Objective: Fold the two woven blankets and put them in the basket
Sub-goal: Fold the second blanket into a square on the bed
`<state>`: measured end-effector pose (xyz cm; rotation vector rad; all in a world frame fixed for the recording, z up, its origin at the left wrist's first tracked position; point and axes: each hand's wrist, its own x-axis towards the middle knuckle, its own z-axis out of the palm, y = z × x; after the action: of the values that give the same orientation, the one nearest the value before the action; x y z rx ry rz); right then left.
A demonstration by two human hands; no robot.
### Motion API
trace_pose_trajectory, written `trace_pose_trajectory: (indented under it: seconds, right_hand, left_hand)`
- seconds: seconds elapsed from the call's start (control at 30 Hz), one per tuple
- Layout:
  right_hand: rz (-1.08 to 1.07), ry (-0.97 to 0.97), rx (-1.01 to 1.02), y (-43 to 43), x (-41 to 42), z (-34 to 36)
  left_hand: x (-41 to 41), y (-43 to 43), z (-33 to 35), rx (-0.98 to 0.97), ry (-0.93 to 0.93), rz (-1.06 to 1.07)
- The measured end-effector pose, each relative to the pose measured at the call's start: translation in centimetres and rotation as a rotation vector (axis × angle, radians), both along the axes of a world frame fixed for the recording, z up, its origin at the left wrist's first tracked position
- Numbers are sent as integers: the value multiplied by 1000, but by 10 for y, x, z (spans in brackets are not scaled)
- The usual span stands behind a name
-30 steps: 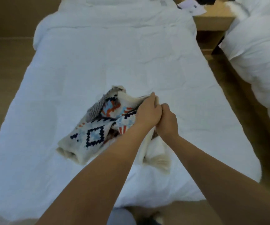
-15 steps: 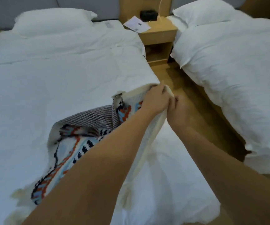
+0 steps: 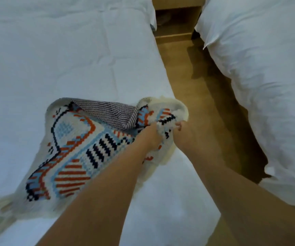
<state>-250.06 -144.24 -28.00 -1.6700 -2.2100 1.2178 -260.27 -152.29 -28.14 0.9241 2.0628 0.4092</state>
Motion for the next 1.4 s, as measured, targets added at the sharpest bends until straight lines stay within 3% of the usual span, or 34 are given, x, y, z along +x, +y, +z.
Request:
trace_pose_trajectory:
  seconds: [0.13, 0.37, 0.63, 0.77, 0.97, 1.13, 1.2, 1.4]
  right_hand:
    - [72, -67, -110, -17, 6, -37]
    - [299, -67, -93, -68, -24, -28]
    - [699, -152, -155, -202, -50, -34]
    - [851, -193, -36, -260, -71, -49]
    - [865, -333, 184, -317, -95, -83]
    - [803, -470, 273, -350, -108, -116]
    - [757, -497, 320, -356, -116, -125]
    - [728, -293, 412, -352, -148, -109]
  left_hand:
    - [1, -36, -26, -137, 46, 20]
    - [-7, -84, -29, -103, 125, 60]
    - [-33, -263, -36, -306, 263, 353]
    - [-50, -325, -39, -321, 375, 168]
    - [-85, -378, -74, -364, 567, -145]
    - [-111, -393, -104, -193, 891, -333]
    - [-123, -391, -110, -115, 861, -344]
    - [-162, -374, -89, 77, 850, -16]
